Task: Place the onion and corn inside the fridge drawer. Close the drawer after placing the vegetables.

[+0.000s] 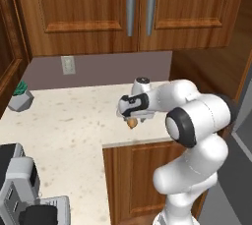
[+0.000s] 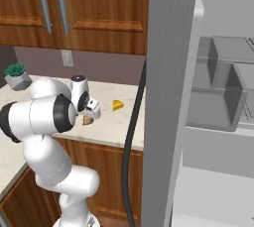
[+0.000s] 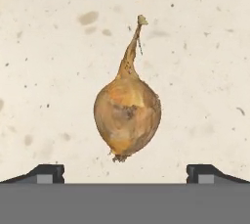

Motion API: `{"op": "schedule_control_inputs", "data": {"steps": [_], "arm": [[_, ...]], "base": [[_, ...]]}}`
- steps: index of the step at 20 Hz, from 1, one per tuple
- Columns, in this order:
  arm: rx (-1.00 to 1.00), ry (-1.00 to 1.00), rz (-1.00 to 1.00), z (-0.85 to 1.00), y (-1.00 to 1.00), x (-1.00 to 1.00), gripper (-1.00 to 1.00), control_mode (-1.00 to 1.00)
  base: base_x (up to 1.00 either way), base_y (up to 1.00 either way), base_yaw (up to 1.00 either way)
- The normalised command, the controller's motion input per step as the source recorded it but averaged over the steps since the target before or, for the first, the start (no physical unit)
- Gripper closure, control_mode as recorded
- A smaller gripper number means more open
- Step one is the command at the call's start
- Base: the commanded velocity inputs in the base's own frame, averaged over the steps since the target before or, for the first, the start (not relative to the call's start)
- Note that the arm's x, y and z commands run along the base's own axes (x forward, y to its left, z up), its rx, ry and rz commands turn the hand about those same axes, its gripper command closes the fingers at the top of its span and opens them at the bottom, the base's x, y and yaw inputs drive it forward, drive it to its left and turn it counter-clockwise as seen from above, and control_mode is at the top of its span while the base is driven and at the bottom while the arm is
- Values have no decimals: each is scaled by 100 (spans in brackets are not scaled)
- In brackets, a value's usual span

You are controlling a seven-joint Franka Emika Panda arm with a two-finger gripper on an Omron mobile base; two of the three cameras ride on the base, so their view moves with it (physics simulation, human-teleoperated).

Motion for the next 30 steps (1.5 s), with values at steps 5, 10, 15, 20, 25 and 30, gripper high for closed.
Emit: {"op": "schedule_control_inputs", "data": {"steps": [5,10,15,20,25,30], "arm": [[-9,8,1,-42,0,11,-100,-100],[-9,4,0,-40,0,19,-100,-100],[-2,0,3,-27,0,18,-100,-100],[-4,1,2,-51,1,0,100,-100],[0,-12,-6,6,-13,-71,100,-100],[8,-14,0,85,-8,-100,100,-100]], "base": [[0,0,0],[0,0,0],[0,0,0],[0,0,0],[0,0,0],[0,0,0]]}}
